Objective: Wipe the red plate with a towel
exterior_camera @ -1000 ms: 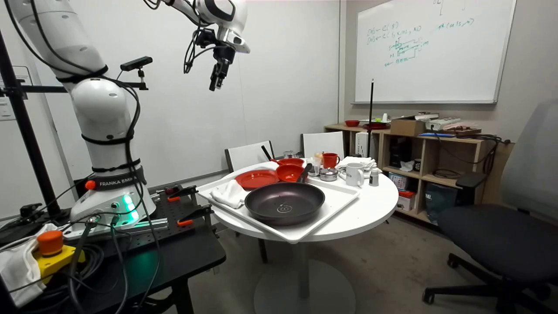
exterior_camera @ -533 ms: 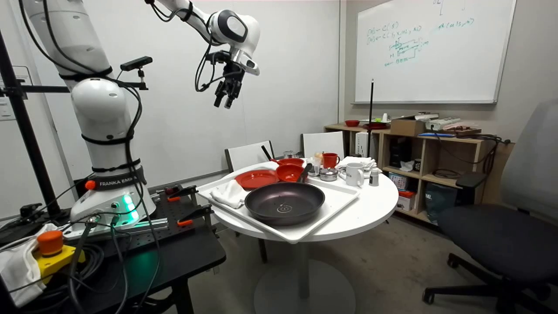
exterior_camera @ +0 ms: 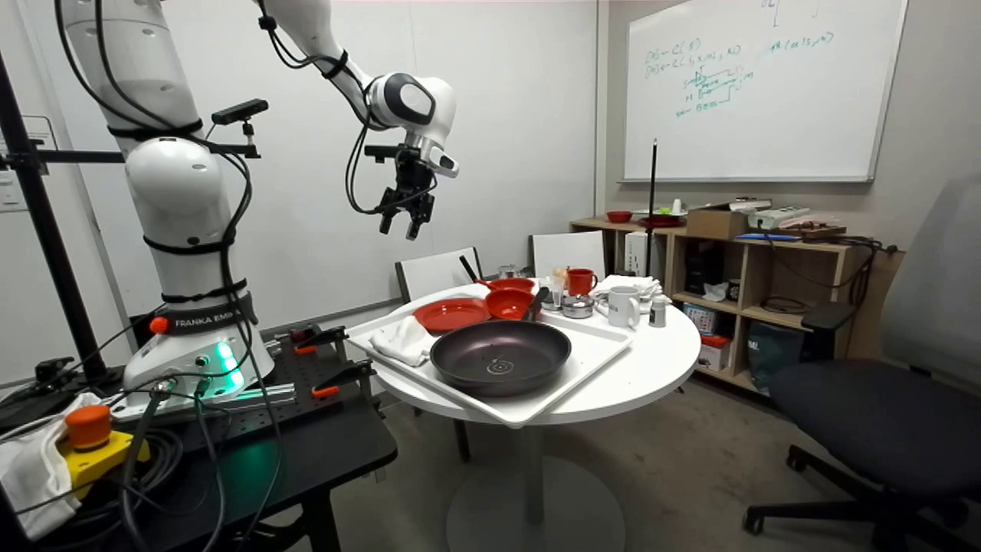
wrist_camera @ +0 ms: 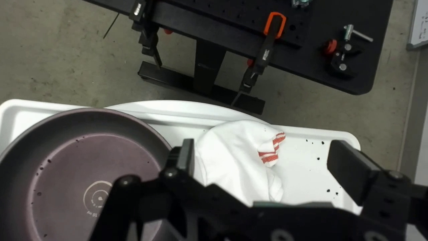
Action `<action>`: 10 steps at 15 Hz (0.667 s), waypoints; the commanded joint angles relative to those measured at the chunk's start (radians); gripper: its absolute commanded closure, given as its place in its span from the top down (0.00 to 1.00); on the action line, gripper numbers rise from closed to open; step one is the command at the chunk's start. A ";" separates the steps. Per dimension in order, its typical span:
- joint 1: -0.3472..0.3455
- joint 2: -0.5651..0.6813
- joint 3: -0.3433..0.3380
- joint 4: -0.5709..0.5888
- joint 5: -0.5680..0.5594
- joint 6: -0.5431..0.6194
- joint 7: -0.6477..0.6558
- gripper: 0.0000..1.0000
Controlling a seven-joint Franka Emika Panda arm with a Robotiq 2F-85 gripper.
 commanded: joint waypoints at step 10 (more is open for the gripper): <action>0.002 0.095 -0.029 -0.066 0.003 0.144 -0.098 1.00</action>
